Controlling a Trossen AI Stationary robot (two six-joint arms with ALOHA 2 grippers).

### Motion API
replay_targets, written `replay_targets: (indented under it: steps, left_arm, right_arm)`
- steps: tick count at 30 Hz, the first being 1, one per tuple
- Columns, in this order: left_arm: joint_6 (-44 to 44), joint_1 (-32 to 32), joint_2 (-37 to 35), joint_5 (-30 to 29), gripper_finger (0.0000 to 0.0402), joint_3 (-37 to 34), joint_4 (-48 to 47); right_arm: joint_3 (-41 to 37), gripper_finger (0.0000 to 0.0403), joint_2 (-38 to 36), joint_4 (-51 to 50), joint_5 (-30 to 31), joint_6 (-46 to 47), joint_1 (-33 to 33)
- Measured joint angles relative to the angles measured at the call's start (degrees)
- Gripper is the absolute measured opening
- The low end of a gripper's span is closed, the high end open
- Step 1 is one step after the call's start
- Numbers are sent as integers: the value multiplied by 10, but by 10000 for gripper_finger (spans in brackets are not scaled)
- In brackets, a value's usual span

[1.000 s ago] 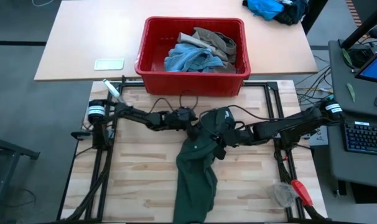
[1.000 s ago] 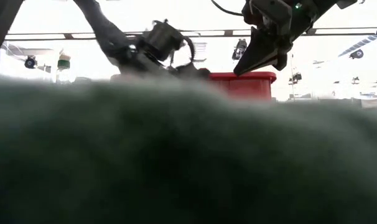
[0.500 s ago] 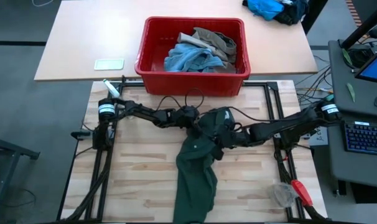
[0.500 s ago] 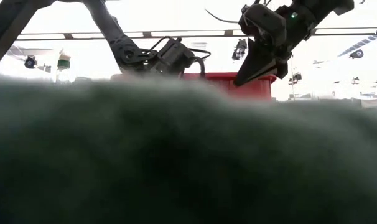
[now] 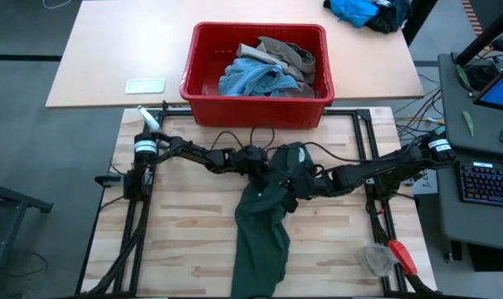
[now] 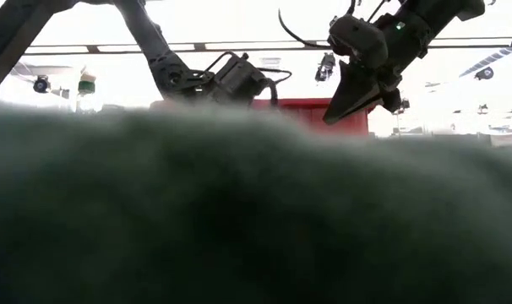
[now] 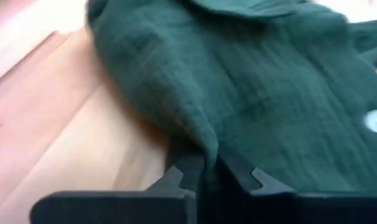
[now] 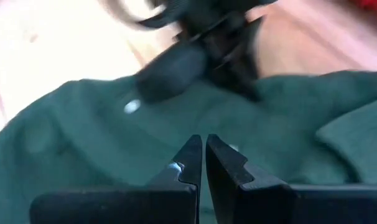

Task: Fold Laundry from Bin
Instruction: Fold the green polo shirt

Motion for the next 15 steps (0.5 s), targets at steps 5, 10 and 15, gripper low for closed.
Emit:
replay_targets:
  steps: [5, 10, 15]
  left_arm:
    - [45, -19, -72, 0, 2, 0, -44]
    - [97, -40, -202, -42, 1, -1, -150]
    - [122, -55, -319, -68, 0, 0, -246]
  right_arm:
    - [0, 13, -4, -17, 17, -8, 1]
    - [0, 13, -13, -25, 20, -15, 11]
    - [0, 13, -19, -24, 53, -32, 30]
